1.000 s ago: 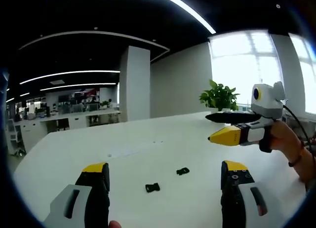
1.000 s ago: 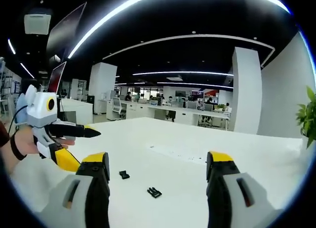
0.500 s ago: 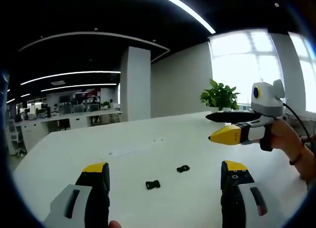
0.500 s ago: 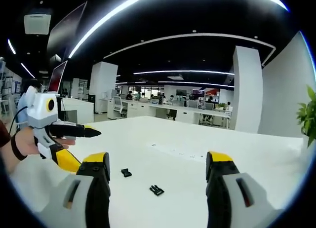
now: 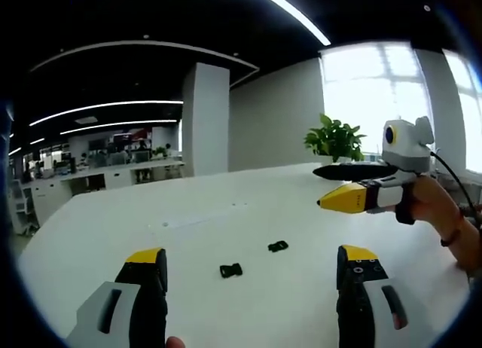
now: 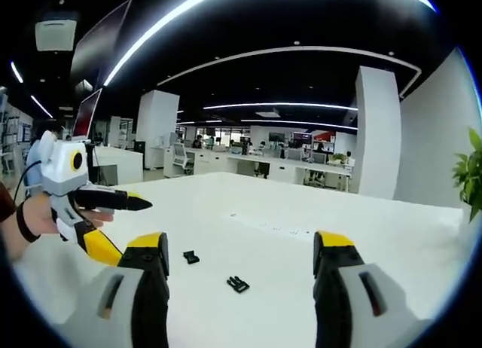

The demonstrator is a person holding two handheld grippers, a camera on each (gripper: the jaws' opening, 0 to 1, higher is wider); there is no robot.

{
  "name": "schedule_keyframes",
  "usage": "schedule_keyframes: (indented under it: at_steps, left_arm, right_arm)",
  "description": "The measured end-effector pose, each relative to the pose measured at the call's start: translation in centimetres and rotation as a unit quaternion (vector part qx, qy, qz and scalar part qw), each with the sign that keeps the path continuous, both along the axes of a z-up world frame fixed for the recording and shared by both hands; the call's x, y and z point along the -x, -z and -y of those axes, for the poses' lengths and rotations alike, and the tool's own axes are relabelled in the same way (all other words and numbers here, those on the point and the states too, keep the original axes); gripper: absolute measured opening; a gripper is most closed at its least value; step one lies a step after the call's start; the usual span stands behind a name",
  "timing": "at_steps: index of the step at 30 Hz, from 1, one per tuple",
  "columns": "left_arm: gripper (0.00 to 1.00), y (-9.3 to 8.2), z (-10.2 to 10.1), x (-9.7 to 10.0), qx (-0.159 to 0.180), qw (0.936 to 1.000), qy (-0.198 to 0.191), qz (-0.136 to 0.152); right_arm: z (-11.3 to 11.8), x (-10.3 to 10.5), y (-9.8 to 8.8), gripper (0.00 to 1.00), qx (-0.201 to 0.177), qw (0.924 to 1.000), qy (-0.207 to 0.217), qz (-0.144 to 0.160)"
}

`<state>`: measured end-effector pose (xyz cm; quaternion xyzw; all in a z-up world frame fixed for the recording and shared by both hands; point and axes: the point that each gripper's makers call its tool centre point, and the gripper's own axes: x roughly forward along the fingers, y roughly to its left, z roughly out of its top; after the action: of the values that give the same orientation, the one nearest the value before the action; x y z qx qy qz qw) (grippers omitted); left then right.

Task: Snap the two parts of the plastic buckle together until the buckle closes and remains connected.

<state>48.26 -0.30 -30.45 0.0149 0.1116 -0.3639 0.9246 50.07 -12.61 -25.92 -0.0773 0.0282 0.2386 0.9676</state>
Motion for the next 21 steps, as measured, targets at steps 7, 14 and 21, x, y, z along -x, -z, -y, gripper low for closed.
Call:
schedule_keyframes:
  at_steps: [7,14,21]
  left_arm:
    - [0.94,0.3,-0.2,0.0,-0.004,1.0000,-0.003,-0.001]
    - [0.94,1.8,-0.3,-0.3,-0.021,0.9996,-0.007,-0.014]
    - [0.94,2.2,-0.6,-0.4,-0.028,0.9994,-0.010,-0.019]
  right_arm:
    - [0.0,-0.1,0.7,0.78,0.008,0.9999,0.000,-0.011]
    - [0.1,-0.6,1.8,0.78,0.012,0.9996,0.002,-0.023]
    - [0.4,-0.8,2.8,0.77,0.018,0.9991,0.003,-0.038]
